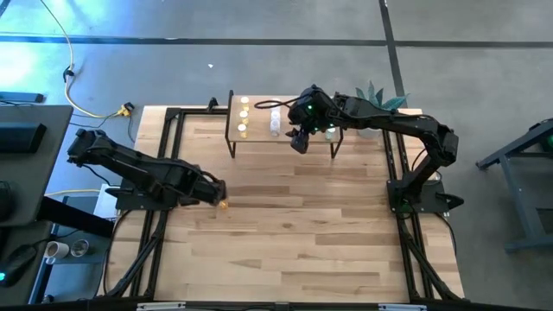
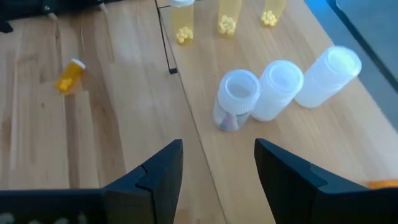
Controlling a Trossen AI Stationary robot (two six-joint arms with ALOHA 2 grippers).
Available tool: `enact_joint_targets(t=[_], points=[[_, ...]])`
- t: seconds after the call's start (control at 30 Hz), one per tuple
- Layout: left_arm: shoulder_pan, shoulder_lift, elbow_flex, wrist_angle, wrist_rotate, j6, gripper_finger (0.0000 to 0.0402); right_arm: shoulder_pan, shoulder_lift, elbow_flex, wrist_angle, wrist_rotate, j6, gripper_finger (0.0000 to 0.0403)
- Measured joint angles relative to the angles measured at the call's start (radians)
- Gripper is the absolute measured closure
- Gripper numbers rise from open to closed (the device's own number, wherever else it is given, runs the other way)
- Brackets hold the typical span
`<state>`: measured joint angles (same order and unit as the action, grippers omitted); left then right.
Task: Pick and place medicine bottles onto shelf by color
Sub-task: Put the orange medicine bottle on the shelf aligned with the other orange medicine bottles
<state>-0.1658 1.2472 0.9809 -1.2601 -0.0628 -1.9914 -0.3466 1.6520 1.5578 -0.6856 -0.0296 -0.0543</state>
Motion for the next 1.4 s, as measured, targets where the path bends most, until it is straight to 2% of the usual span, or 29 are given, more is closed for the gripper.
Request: enact_joint_targets(t=[0.23,0.77,1.4], points=[[0.001,0.022,-0.004,0.08,-0.085,-0.167,0.0224,0.0,0.0,0.0,0.009,0.0,-0.058,0.0213],[0.001,0.232,-0.004,0.107,-0.099,-0.377,0.0224,0.0,0.0,0.0,0.017,0.0,-0.108,0.0213],[0.023,0.4,-0.004,0.209,-0.096,-0.399,0.0224,0.0,0.0,0.0,0.017,0.0,-0.111,0.0213]])
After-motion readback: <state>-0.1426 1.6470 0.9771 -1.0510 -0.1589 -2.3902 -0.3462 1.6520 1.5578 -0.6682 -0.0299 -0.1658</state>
